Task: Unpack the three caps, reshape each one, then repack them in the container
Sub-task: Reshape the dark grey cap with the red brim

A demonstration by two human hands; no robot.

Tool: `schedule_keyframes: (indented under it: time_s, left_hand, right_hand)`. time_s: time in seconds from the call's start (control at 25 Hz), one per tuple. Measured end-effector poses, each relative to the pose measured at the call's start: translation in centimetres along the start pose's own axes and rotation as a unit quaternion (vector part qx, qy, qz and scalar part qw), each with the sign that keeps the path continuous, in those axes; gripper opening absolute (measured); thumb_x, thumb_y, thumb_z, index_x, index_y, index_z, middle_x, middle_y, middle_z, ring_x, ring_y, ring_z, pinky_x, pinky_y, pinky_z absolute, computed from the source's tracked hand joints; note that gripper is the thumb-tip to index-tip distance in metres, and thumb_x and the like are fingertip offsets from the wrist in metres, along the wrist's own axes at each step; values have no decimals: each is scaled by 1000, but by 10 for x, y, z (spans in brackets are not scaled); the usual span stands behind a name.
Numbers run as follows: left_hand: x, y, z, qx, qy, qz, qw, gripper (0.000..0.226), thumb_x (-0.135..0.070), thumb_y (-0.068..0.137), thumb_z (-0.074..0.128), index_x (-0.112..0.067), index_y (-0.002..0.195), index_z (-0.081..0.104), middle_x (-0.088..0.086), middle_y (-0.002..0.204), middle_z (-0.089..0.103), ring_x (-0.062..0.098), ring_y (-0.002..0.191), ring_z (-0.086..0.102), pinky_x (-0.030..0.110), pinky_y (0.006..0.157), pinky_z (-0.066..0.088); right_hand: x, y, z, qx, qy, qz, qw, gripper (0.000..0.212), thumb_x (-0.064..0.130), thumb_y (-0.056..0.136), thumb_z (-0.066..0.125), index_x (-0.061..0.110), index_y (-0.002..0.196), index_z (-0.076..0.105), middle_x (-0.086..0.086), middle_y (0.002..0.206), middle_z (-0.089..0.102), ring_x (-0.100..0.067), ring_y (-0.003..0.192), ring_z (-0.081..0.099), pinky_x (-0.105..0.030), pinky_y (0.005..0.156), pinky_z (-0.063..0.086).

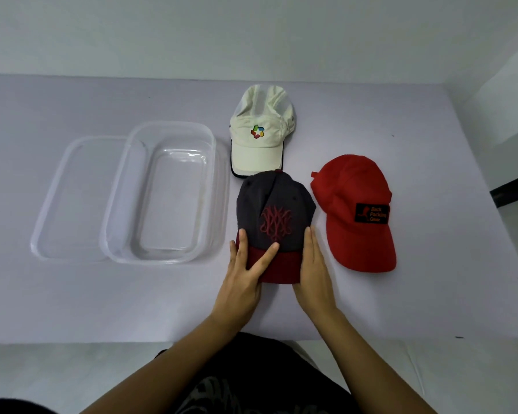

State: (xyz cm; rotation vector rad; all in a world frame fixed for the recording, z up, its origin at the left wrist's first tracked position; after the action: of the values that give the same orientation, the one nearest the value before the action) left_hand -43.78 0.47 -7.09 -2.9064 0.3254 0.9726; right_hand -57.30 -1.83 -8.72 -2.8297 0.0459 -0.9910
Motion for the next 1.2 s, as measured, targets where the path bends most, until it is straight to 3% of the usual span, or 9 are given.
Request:
schedule_keyframes:
  time_s: [0.16, 0.32, 0.48, 0.64, 0.72, 0.8, 0.92, 1.08, 1.2]
  left_hand:
    - [-6, 11, -16, -42, 19, -41, 998, 85, -7, 82, 58, -36, 145, 11, 18, 157, 14, 48, 135, 32, 63, 94, 42]
    - [-7, 6, -20, -60, -114, -36, 991, 81, -8, 86, 43, -49, 142, 2, 2, 157, 1, 34, 108, 60, 35, 79, 57]
    - [-15, 5, -29, -117, -192, -6, 974, 93, 5, 82, 43, -56, 142, 5, 7, 155, 12, -8, 131, 29, -1, 90, 36]
    - [-21, 6, -43, -126, -140, 7, 982, 84, -1, 82, 47, -41, 145, 9, 2, 156, 9, 14, 125, 45, 19, 81, 51]
    - [-18, 8, -50, -131, -146, -11, 981, 82, -1, 84, 45, -34, 148, 4, 4, 156, 7, -1, 128, 29, 9, 88, 40]
    - [-16, 8, -52, -133, -169, -39, 976, 76, -2, 85, 41, -23, 149, 3, 9, 155, 15, 4, 133, 25, -1, 96, 27]
    - [-23, 6, -54, -127, -263, -59, 955, 66, -3, 85, 37, -21, 144, 15, 12, 148, 38, 20, 135, 39, 14, 106, 35]
    - [-11, 11, -68, -149, -327, -103, 927, 71, -11, 81, 49, -33, 142, 19, -17, 140, 38, -3, 130, 40, 6, 97, 38]
    - [-13, 16, -74, -126, -256, -62, 956, 68, -26, 87, 49, -29, 144, 11, -11, 151, 19, -13, 136, 17, 3, 105, 22]
  right_hand:
    - [29, -1, -21, -81, -62, -76, 992, 75, -3, 82, 65, -6, 143, 21, -25, 147, 35, -37, 130, 44, -45, 102, 42]
    - [47, 1, -24, -42, 5, -82, 996, 66, 4, 88, 59, 3, 145, 25, -19, 141, 46, -33, 123, 52, -43, 100, 47]
    - [59, -7, -26, -11, 108, -73, 991, 59, 13, 88, 58, 10, 143, 34, -15, 126, 61, -29, 109, 62, -41, 95, 51]
    - [57, -5, -48, -16, 92, -101, 990, 64, 13, 89, 57, 12, 145, 27, -15, 134, 54, -28, 117, 57, -40, 98, 49]
    - [52, -4, -55, -16, 101, -106, 989, 68, 15, 90, 55, 16, 148, 18, -13, 142, 46, -28, 124, 52, -40, 102, 46]
    - [52, -6, -53, -10, 125, -104, 987, 71, 23, 89, 50, 23, 148, 9, -10, 146, 41, -25, 127, 50, -39, 102, 46]
    - [51, -10, -45, -4, 200, -69, 977, 71, 23, 87, 46, 24, 148, 10, 5, 132, 51, -14, 114, 56, -27, 98, 48]
    - [53, -13, -43, -7, 214, -57, 975, 73, 15, 87, 46, 26, 149, 8, 11, 133, 46, -12, 117, 54, -19, 99, 43]
    - [55, -15, -50, -14, 188, -92, 978, 73, 24, 89, 46, 25, 150, 5, 5, 153, 27, -16, 136, 38, -27, 108, 36]
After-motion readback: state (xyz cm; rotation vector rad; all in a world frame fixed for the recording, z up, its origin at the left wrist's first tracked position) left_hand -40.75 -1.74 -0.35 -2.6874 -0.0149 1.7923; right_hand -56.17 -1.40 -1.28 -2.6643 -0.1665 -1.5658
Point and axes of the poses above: each hand's wrist, its own y-axis towards the middle knuckle, its own z-axis out of the palm, x = y × z, the point moved 9 cm from there along y, towards the middle knuckle
